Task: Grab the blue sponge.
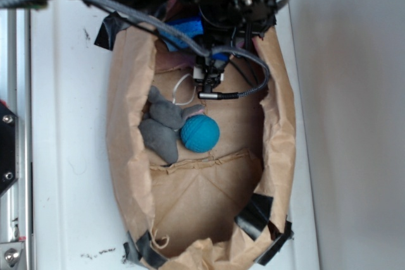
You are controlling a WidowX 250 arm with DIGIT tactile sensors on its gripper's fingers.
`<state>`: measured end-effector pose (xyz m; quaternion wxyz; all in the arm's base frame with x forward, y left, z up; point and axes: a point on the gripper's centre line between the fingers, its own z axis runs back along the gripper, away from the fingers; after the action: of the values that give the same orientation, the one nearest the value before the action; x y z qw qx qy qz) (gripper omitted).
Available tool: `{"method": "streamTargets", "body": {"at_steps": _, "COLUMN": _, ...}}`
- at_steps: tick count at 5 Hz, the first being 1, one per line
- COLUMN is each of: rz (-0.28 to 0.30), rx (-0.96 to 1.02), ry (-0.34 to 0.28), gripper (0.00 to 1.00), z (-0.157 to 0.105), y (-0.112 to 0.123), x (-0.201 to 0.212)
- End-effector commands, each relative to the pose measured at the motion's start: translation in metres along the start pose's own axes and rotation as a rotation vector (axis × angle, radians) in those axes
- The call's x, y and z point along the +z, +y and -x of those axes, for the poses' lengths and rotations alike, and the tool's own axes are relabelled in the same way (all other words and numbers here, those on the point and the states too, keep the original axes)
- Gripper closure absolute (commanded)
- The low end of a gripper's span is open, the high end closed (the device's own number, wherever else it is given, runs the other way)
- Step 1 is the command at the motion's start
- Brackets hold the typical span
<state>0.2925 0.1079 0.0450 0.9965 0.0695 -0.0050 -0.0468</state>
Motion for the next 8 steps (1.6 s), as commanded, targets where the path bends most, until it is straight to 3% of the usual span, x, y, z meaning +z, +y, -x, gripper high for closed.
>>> {"method": "streamTargets", "body": {"at_steps": 1, "rz": 0.002, "rx": -0.043, "ry": 0.032, "gripper": 0.00, "z": -0.008, "y": -0.003, "x": -0.007}}
{"method": "streamTargets", "body": {"at_steps": 2, "rz": 0.005, "rx": -0.053, "ry": 0.021, "gripper": 0.00, "z": -0.008, "y": -0.005, "x": -0.003}}
{"method": "streamTargets", "body": {"at_steps": 3, "rz": -0.001, "rx": -0.045, "ry": -0.002, "gripper": 1.00, "z": -0.005, "y": -0.005, "x": 0.004}}
{"method": "streamTargets", "body": {"at_steps": 6, "rz": 0.019, "rx": -0.066, "ry": -0.054, "gripper": 1.00, "z": 0.004, "y": -0.004, "x": 0.024}}
{"method": "streamTargets", "body": {"at_steps": 8, "rz": 0.238, "rx": -0.137, "ry": -0.226, "gripper": 1.00, "z": 0.021, "y": -0.019, "x": 0.101}}
